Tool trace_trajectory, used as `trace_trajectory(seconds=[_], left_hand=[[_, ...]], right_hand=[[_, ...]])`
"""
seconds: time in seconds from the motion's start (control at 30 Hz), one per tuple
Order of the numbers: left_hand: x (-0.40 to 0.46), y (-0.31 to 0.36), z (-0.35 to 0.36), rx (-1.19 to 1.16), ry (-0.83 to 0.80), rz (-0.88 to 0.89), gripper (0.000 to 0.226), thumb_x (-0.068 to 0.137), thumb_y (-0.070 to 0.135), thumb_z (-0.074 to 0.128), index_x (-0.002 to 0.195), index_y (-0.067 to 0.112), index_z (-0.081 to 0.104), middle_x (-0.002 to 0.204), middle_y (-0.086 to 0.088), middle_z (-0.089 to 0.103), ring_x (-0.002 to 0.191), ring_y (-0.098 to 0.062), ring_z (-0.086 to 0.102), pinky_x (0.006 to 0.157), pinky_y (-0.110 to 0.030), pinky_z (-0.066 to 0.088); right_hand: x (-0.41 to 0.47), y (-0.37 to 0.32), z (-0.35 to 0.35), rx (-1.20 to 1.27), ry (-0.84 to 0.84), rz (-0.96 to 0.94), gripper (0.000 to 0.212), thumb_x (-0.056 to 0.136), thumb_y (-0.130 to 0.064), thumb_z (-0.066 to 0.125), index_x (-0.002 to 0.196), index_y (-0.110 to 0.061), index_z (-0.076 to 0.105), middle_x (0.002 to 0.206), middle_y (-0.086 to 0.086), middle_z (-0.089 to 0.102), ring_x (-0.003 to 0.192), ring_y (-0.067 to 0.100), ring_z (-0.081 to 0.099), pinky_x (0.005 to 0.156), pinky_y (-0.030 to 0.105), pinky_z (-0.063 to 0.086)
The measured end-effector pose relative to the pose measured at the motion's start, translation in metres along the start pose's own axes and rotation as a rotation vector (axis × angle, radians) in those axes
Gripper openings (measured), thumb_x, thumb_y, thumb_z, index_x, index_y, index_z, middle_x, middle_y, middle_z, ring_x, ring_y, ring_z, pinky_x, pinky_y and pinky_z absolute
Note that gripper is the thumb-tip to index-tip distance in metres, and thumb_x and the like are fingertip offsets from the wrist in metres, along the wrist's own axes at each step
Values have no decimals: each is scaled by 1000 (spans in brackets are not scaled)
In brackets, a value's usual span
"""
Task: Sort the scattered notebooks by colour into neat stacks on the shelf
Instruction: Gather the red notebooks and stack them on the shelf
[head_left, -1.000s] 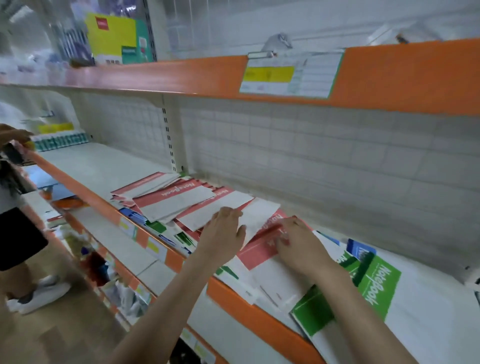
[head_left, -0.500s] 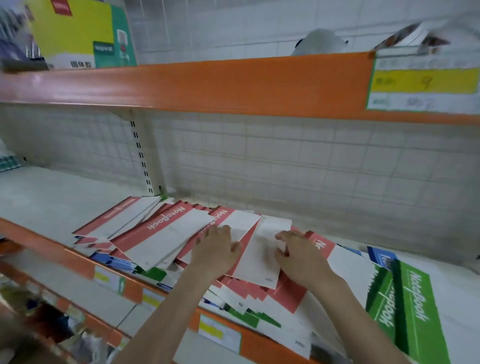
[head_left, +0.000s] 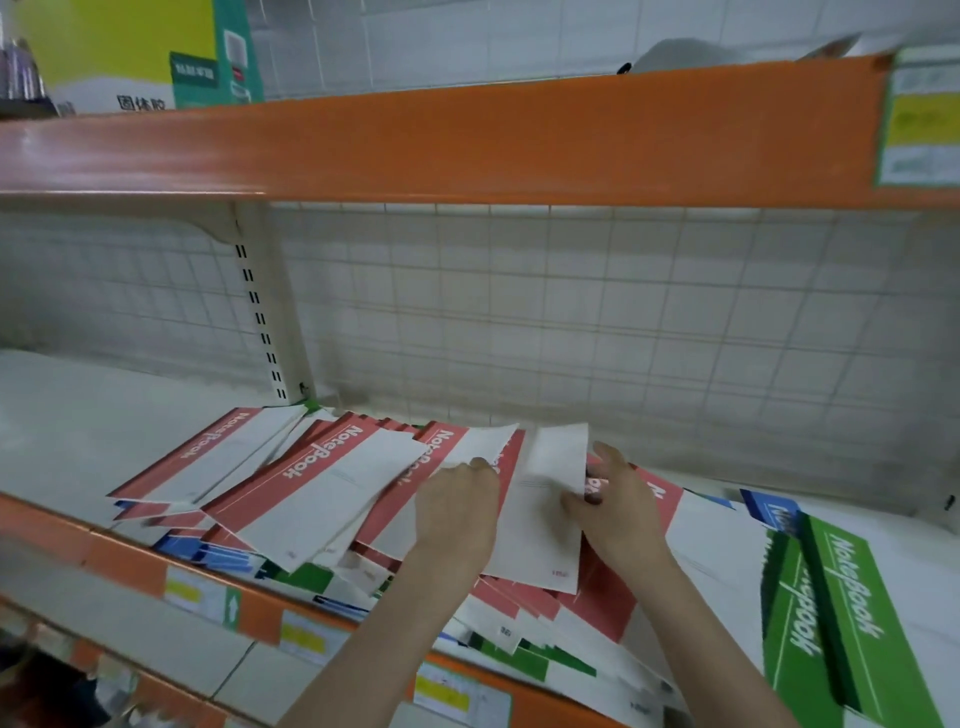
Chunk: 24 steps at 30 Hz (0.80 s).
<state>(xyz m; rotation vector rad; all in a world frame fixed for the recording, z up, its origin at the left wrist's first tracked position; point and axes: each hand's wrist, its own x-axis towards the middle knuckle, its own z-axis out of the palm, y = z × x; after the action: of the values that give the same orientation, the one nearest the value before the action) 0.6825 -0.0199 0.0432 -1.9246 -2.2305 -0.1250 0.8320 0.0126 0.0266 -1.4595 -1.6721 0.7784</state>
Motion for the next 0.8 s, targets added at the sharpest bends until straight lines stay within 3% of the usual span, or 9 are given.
trace_trajectory(seconds=[0.03, 0.1, 0.17, 0.3, 0.4, 0.53, 0.6, 0.7, 0.8], left_hand=[[1, 3, -2, -8, 8, 9, 24, 85, -5, 52, 105, 9, 54, 93, -4, 65, 73, -16, 53, 59, -24, 36], [1, 10, -7, -29, 29, 49, 22, 85, -5, 51, 103, 8, 55, 95, -5, 65, 75, -17, 54, 61, -25, 36], [1, 22, -12, -65, 26, 105, 21, 86, -3, 49, 103, 8, 55, 101, -7, 65, 89, -22, 62, 64, -27, 37], [0, 49, -21, -132, 8, 171, 18, 92, 5, 48, 108, 5, 54, 110, -12, 62, 103, -30, 60, 68, -31, 35], [1, 58, -24, -160, 29, 175, 18, 94, 5, 44, 109, 5, 55, 111, -12, 62, 104, -30, 59, 70, -31, 38], [0, 64, -26, -278, 68, 208, 22, 97, 10, 42, 111, 6, 58, 107, -13, 64, 99, -30, 61, 67, -31, 40], [-2, 64, -24, -355, 94, 238, 25, 98, 18, 39, 109, 8, 60, 101, -11, 65, 92, -28, 62, 66, -31, 42], [-1, 54, -19, -483, 93, 264, 30, 99, 26, 38, 94, 10, 62, 90, -5, 66, 78, -21, 61, 72, -32, 51], [6, 33, -14, -678, 110, 221, 27, 96, 21, 43, 109, 16, 67, 106, 1, 70, 88, -13, 65, 80, -26, 53]], right_hand=[[0, 1, 1, 98, 0, 48, 49, 83, -4, 63, 128, -16, 49, 90, -13, 60, 81, 7, 59, 62, 19, 46], [0, 6, 3, 228, -11, 139, 41, 85, -6, 62, 124, -13, 53, 98, -4, 66, 88, 14, 63, 71, 28, 52], [1, 9, 4, 277, -3, 182, 37, 86, -5, 59, 123, -10, 55, 107, 5, 67, 95, 21, 65, 79, 36, 54], [3, 10, 1, 385, -8, 187, 31, 87, -1, 57, 118, -4, 60, 104, 12, 69, 88, 25, 67, 68, 29, 51], [2, 11, 3, 423, 32, 230, 23, 96, -20, 50, 115, -11, 59, 108, 7, 65, 94, 21, 63, 71, 29, 48], [3, 8, 1, 619, 0, 287, 33, 97, -36, 47, 105, -10, 65, 96, 12, 69, 89, 27, 66, 76, 36, 51], [3, 9, -1, 595, -10, 298, 27, 94, -30, 53, 99, -8, 67, 92, 15, 71, 87, 27, 68, 78, 38, 51], [5, 11, -1, 565, 20, 310, 17, 89, -3, 50, 97, 0, 64, 91, 22, 68, 81, 32, 65, 73, 38, 49], [4, 11, -1, 603, 71, 285, 25, 87, 8, 47, 100, -6, 64, 90, 12, 70, 80, 29, 66, 72, 35, 52]])
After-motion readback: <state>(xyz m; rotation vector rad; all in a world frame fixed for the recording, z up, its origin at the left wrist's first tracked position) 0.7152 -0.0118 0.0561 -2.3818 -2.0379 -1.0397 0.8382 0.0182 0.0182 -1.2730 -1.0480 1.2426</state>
